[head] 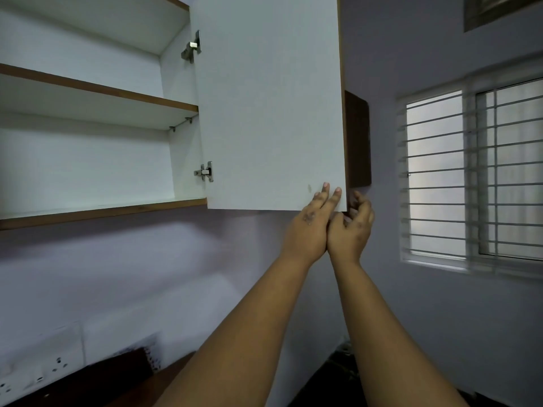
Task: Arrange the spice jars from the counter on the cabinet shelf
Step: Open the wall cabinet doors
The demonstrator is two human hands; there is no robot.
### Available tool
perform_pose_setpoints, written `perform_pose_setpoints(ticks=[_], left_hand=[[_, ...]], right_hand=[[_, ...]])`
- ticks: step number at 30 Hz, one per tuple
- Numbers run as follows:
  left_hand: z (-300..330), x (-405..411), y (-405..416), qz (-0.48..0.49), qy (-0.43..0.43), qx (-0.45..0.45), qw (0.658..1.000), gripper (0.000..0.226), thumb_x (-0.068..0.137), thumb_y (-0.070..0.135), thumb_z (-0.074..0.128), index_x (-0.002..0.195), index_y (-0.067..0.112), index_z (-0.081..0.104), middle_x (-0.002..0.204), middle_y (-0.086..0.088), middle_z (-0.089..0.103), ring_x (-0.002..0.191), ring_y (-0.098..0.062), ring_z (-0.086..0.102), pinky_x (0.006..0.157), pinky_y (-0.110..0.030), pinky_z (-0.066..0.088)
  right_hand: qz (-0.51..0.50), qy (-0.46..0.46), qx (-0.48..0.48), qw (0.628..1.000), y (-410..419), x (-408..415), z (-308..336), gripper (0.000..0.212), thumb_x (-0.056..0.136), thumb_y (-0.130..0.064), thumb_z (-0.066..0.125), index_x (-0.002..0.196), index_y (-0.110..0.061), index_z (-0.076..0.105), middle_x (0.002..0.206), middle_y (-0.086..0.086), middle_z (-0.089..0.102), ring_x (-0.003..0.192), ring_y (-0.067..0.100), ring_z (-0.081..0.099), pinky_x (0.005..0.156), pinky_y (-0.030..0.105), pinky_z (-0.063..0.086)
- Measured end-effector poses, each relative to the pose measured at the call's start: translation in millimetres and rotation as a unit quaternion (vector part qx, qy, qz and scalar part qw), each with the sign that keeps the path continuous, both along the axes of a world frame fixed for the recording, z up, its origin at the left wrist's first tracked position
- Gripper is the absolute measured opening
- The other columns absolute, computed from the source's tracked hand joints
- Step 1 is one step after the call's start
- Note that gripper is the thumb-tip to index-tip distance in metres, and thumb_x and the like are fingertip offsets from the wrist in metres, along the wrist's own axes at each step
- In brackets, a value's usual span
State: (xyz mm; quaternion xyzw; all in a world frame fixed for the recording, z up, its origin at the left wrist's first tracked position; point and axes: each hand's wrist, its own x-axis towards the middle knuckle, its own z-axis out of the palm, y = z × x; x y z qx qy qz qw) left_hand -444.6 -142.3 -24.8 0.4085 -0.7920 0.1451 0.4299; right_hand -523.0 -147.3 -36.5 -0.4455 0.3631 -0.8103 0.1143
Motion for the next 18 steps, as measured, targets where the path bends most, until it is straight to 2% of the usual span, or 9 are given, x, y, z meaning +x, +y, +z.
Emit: perform_pose_setpoints(ticks=[2, 3, 6, 8, 9, 11, 14, 16, 18], left_hand=[[4, 10, 8, 0.024, -0.01, 0.005, 1.0, 0.053, 0.105, 0.027, 0.035, 0.154, 0.034, 0.016, 0.163, 0.007, 0.009, 0.149, -0.014, 0.015, 0.118, -0.032, 0.023], [4, 18, 11, 0.035, -0.012, 0.006, 0.999, 0.053, 0.105, 0.029, 0.035, 0.154, 0.034, 0.015, 0.163, 0.007, 0.009, 0.149, -0.013, 0.016, 0.118, -0.032, 0.024], [5, 48, 22, 0.075, 0.0, -0.032, 0.997, 0.049, 0.102, 0.047, 0.033, 0.15, 0.044, 0.022, 0.16, 0.013, 0.022, 0.142, -0.002, 0.027, 0.113, -0.029, 0.029], [6, 72, 33, 0.147, 0.034, -0.103, 0.983, 0.046, 0.091, 0.072, 0.032, 0.134, 0.058, 0.041, 0.143, 0.029, 0.044, 0.121, 0.016, 0.041, 0.106, -0.026, 0.036], [8, 85, 39, 0.187, 0.06, -0.106, 0.975, 0.048, 0.085, 0.08, 0.033, 0.128, 0.062, 0.045, 0.132, 0.035, 0.05, 0.116, 0.017, 0.044, 0.101, -0.024, 0.039], [15, 113, 55, 0.228, 0.055, -0.131, 0.963, 0.046, 0.092, 0.067, 0.037, 0.137, 0.055, 0.04, 0.131, 0.037, 0.048, 0.127, 0.005, 0.042, 0.096, -0.021, 0.036], [19, 169, 76, 0.269, 0.074, -0.148, 0.949, 0.059, 0.099, 0.03, 0.048, 0.153, 0.025, 0.024, 0.153, 0.006, 0.037, 0.139, -0.013, 0.033, 0.1, -0.026, 0.036], [17, 212, 95, 0.306, 0.098, -0.138, 0.937, 0.061, 0.099, 0.026, 0.05, 0.153, 0.016, 0.025, 0.155, -0.003, 0.035, 0.142, -0.017, 0.031, 0.108, -0.029, 0.036], [15, 256, 117, 0.359, 0.076, -0.139, 0.92, 0.061, 0.099, 0.025, 0.05, 0.153, 0.01, 0.026, 0.156, -0.008, 0.035, 0.143, -0.021, 0.031, 0.113, -0.035, 0.035]], right_hand=[[-0.053, -0.002, -0.004, 0.999, 9, 10, 2, 0.051, 0.087, -0.004, 0.056, 0.136, -0.012, 0.045, 0.135, 0.01, 0.044, 0.118, 0.021, 0.049, 0.093, 0.029, 0.048], [-0.097, 0.011, 0.0, 0.995, 14, 17, 4, 0.052, 0.084, -0.005, 0.057, 0.134, -0.013, 0.046, 0.135, 0.011, 0.044, 0.121, 0.025, 0.045, 0.098, 0.038, 0.045], [-0.191, 0.108, -0.025, 0.975, 27, 40, 9, 0.048, 0.078, -0.011, 0.057, 0.125, -0.02, 0.053, 0.133, 0.009, 0.044, 0.126, 0.027, 0.037, 0.103, 0.043, 0.033], [-0.18, 0.168, -0.072, 0.967, 31, 62, 15, 0.042, 0.076, -0.012, 0.057, 0.117, -0.021, 0.058, 0.13, 0.007, 0.046, 0.126, 0.025, 0.036, 0.103, 0.041, 0.031], [-0.151, 0.179, -0.085, 0.968, 32, 76, 18, 0.04, 0.076, -0.011, 0.058, 0.115, -0.02, 0.06, 0.129, 0.006, 0.047, 0.125, 0.024, 0.036, 0.101, 0.04, 0.033], [-0.073, 0.181, -0.09, 0.977, 35, 108, 23, 0.038, 0.076, -0.008, 0.059, 0.112, -0.018, 0.061, 0.126, 0.006, 0.048, 0.123, 0.025, 0.037, 0.099, 0.042, 0.039], [0.026, 0.197, -0.088, 0.976, 41, 165, 27, 0.039, 0.079, -0.008, 0.059, 0.118, -0.015, 0.058, 0.125, 0.007, 0.048, 0.123, 0.025, 0.037, 0.099, 0.04, 0.039], [0.082, 0.215, -0.099, 0.968, 50, 210, 28, 0.044, 0.081, -0.009, 0.059, 0.124, -0.013, 0.053, 0.126, 0.007, 0.049, 0.123, 0.024, 0.038, 0.1, 0.034, 0.036], [0.141, 0.242, -0.117, 0.953, 64, 259, 28, 0.045, 0.082, -0.008, 0.059, 0.127, -0.012, 0.05, 0.126, 0.006, 0.05, 0.122, 0.024, 0.039, 0.099, 0.031, 0.034]])
